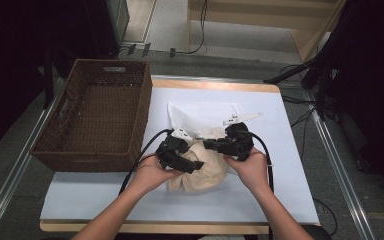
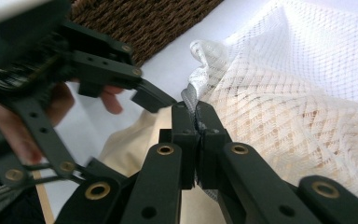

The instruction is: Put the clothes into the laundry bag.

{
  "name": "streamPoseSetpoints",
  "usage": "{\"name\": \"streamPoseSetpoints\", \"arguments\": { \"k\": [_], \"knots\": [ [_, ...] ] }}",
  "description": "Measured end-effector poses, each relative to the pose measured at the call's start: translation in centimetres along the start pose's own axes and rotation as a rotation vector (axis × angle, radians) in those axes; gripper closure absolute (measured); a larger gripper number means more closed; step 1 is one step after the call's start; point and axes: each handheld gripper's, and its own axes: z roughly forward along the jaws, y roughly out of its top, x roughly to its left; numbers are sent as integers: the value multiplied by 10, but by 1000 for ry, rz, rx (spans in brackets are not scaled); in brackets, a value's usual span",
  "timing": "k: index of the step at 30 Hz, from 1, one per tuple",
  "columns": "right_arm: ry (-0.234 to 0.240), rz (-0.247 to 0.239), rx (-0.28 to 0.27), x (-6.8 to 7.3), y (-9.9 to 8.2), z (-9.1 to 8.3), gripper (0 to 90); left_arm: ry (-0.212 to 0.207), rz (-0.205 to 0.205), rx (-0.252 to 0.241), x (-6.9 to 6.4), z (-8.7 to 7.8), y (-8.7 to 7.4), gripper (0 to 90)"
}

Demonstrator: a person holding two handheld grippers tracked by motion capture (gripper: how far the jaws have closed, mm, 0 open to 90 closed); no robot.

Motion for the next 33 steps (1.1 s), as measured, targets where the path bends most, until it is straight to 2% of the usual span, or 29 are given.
{"name": "streamPoseSetpoints", "arguments": {
  "k": [7,12,13,15,16,18,19,20,21,25,27,31,33],
  "knots": [
    [-7,4,4,-2,0,-2,885,3,0,-16,2,-21,-5,307],
    [-10,14,0,-4,0,-5,885,27,-32,-32,10,-35,-9,316],
    [-14,13,0,-3,-1,-7,885,32,-43,-41,13,-35,-12,430],
    [-14,11,3,-3,-1,-8,886,53,-63,-36,17,-29,-13,584],
    [-12,10,3,-3,-1,-8,885,51,-78,-30,19,-23,-12,631],
    [-9,10,0,-3,-1,-7,885,66,-82,-28,18,-10,-11,691],
    [-9,10,0,-3,-1,-7,885,66,-82,-28,18,-10,-11,712],
    [-10,12,1,-2,0,-6,885,90,-67,-28,17,-4,-11,712],
    [-9,6,4,-2,0,-5,885,96,-69,-44,15,7,-11,754],
    [-6,2,9,-2,0,-2,885,79,-78,-69,14,15,-10,790],
    [-5,1,11,-2,0,-1,885,49,-72,-77,10,24,-7,794],
    [-9,-1,15,-4,-1,0,885,38,-56,-70,3,33,-5,793],
    [-12,1,20,-5,-3,2,885,33,-63,-88,2,36,-4,793]
  ]
}}
